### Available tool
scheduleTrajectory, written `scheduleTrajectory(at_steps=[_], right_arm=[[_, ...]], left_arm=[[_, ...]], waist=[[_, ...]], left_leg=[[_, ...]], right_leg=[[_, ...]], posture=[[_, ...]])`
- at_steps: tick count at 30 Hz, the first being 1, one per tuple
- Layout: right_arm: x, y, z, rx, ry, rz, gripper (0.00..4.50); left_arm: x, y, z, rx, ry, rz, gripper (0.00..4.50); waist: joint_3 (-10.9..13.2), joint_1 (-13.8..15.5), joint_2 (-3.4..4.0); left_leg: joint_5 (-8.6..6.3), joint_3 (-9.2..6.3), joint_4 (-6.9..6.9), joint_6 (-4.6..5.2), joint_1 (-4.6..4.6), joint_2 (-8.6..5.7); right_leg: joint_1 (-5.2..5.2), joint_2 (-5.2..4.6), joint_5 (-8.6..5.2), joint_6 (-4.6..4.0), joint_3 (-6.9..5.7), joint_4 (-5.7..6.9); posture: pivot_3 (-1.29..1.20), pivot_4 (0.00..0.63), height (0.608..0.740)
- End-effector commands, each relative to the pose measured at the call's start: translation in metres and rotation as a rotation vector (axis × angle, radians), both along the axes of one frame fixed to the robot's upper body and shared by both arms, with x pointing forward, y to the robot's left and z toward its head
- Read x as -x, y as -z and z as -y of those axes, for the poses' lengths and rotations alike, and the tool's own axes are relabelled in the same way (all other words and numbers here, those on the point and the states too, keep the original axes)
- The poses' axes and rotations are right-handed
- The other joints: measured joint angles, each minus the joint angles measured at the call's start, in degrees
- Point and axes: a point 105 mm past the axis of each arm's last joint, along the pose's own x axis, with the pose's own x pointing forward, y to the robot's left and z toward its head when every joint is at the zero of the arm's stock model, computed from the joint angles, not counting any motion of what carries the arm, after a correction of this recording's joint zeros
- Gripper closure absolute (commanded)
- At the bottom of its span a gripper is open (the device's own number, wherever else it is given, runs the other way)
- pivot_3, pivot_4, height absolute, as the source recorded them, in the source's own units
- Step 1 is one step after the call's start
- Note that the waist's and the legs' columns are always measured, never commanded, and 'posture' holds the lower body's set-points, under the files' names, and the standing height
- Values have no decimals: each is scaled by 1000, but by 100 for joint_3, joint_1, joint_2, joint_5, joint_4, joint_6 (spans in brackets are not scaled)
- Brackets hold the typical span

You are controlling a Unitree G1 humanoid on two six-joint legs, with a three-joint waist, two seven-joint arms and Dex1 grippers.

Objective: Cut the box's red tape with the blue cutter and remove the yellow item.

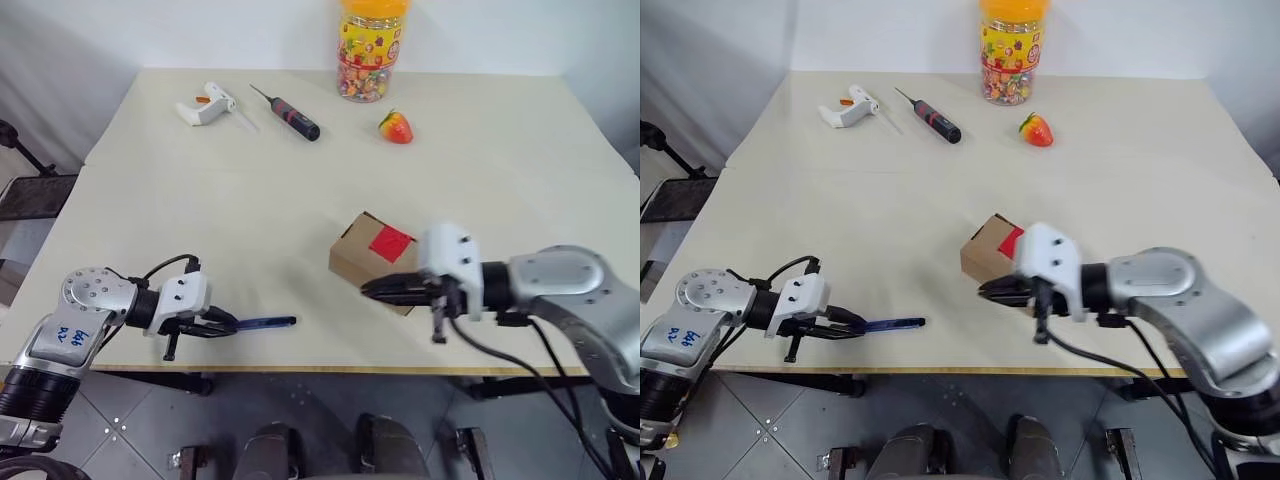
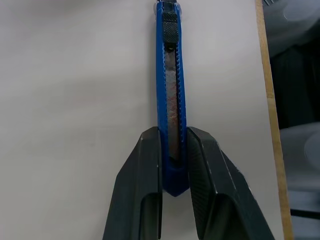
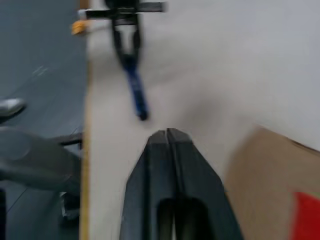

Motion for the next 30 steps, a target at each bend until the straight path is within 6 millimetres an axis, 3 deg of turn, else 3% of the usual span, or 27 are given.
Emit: scheduleTrajectory(at_steps=[1,3,5,9,15,30], right_arm=[[1,1,-18,15,-86,60,4485],[-1,5,-23,19,-110,66,4485],[-7,24,-45,56,-177,76,4485],[-16,47,-63,91,-223,80,4485],[-23,65,-75,105,-245,68,4485],[-37,87,-92,114,-241,75,4485]], left_arm=[[3,10,1,-40,16,-33,4121],[3,10,3,-40,19,-32,4121],[4,12,5,-45,23,-35,4121],[9,13,11,-27,44,-53,4121],[13,15,12,-32,42,-66,4121],[17,15,13,-34,68,-74,4121]], waist=[[0,-3,0],[0,5,0],[-4,-8,-4],[-4,-18,-3],[-4,-37,-4],[-5,-90,-2]], left_leg=[[0,1,2,0,0,0],[1,1,2,2,0,-2],[1,0,3,2,1,-3],[3,0,4,5,4,-4],[1,-2,4,9,2,-9],[1,-3,4,8,8,-6]], right_leg=[[0,0,0,0,0,0],[1,-1,0,0,0,1],[1,-1,0,0,1,4],[3,-1,-1,1,-2,10],[4,-5,0,2,-3,8],[5,-3,0,2,-3,13]], posture=[[0,150,740],[0,150,740],[0,150,740],[0,150,740],[0,150,740],[0,150,740]])
